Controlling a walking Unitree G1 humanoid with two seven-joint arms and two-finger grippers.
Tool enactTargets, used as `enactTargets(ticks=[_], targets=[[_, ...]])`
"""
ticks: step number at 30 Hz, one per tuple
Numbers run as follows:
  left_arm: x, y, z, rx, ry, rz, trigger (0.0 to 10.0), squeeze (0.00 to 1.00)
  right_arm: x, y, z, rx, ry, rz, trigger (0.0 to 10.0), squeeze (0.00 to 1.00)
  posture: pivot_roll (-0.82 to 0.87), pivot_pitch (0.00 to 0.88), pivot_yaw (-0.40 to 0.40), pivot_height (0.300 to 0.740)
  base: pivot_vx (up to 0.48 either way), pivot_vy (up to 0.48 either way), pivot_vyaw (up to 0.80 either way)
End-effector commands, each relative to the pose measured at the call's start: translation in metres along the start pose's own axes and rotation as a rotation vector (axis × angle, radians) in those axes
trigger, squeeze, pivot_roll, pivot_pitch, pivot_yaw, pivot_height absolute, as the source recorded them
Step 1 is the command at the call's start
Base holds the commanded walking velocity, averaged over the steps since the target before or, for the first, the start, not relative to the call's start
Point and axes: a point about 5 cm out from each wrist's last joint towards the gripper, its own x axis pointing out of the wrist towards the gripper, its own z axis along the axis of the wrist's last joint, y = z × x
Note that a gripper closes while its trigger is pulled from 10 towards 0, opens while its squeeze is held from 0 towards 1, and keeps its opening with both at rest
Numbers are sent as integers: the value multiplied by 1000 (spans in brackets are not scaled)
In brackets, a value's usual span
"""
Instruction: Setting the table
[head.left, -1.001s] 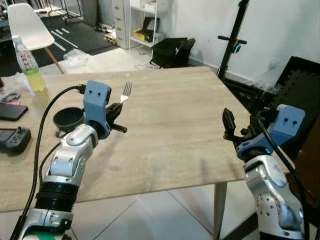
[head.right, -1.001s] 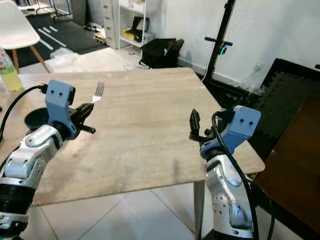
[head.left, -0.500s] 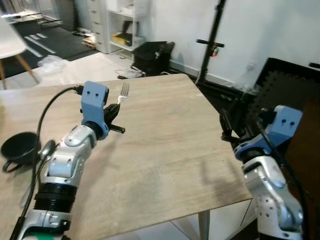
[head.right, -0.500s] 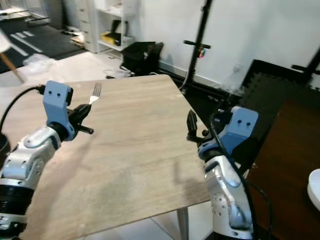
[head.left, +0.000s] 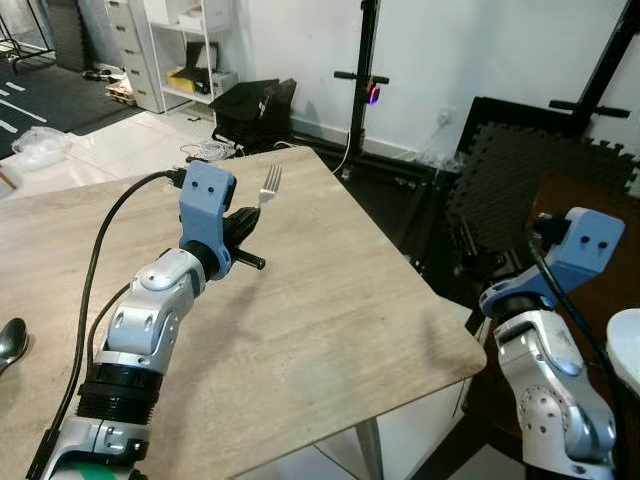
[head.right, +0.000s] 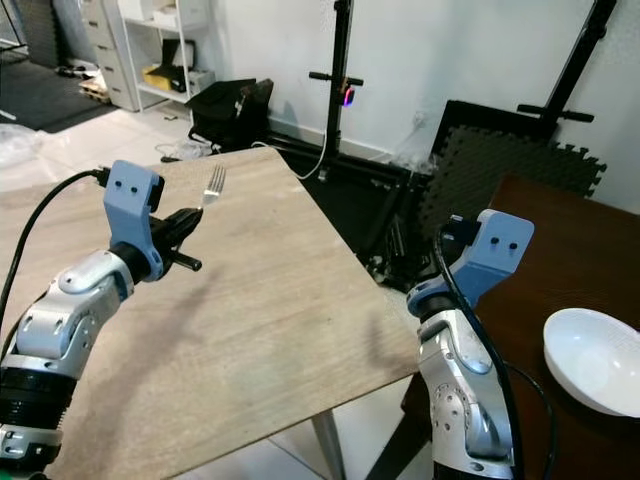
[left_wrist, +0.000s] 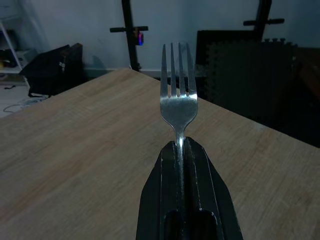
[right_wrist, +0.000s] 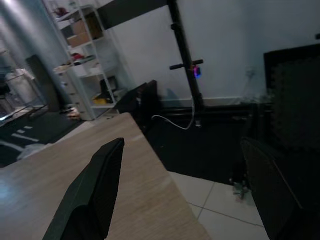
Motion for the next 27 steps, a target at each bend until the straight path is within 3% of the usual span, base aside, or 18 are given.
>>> enactTargets(ticks=[1, 8, 20, 27], targets=[[-2, -1, -1, 0, -7, -4, 10000, 0, -3, -3, -2, -1, 8, -9, 10000, 0, 49, 104, 58, 740, 0, -472, 0], [-1, -2, -1, -6, -7, -6, 10000, 0, -3, -3, -3, 17, 16, -20, 10000, 0, 46, 107, 58, 740, 0, -408, -355], [0, -2, 0, -23, -16, -6, 10000, 0, -3, -3, -3, 7, 17, -18, 10000, 0, 47, 106, 57, 740, 0, 0, -794], [0, -1, 0, -30, -16, -2, 10000, 0, -2, -2, -3, -2, 19, -17, 10000, 0, 47, 103, 56, 740, 0, 0, -132]])
